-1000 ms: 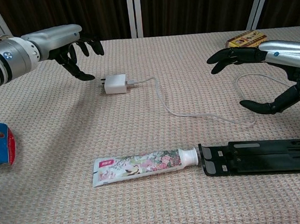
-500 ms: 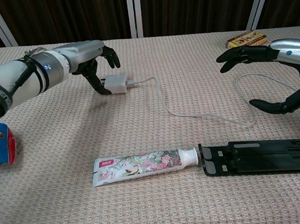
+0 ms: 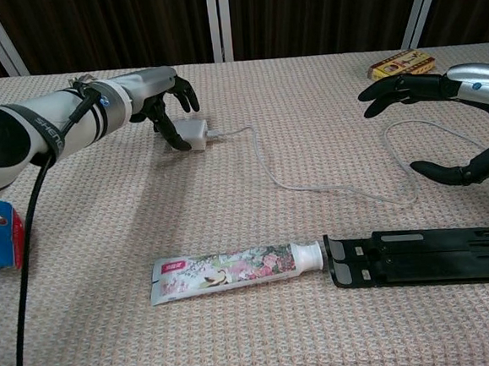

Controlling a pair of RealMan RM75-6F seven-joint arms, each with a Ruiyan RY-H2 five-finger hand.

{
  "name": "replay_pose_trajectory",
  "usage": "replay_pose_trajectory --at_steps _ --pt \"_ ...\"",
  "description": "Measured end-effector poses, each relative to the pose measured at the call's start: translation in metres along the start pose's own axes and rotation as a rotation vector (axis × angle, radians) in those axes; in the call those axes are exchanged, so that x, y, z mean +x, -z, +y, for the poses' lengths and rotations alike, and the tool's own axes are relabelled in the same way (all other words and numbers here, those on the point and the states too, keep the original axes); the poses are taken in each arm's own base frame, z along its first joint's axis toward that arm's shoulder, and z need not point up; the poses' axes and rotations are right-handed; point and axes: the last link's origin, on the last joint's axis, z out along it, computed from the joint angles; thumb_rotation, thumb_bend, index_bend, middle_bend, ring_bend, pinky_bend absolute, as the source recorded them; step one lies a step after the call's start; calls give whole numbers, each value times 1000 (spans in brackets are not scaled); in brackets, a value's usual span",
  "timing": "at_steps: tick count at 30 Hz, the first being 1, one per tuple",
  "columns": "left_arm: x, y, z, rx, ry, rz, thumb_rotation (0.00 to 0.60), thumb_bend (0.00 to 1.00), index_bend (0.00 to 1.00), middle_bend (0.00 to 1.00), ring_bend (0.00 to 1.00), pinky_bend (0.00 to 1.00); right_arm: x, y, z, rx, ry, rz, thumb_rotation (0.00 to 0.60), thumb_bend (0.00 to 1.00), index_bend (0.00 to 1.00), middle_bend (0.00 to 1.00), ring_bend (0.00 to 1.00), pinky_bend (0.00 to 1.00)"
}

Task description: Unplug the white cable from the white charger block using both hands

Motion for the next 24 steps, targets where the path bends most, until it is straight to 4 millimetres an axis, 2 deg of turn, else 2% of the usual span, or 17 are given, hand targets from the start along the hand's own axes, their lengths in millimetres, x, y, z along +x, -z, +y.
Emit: replay_pose_trajectory --at_steps 7,24 --pt "3 2 -6 11 42 -47 600 123 343 253 653 896 -1 -1 1 -2 -5 -2 600 450 158 176 0 107" --pt "0 -1 2 14 33 -72 600 163 382 270 650 893 -1 0 3 -5 -18 7 600 450 163 176 0 114"
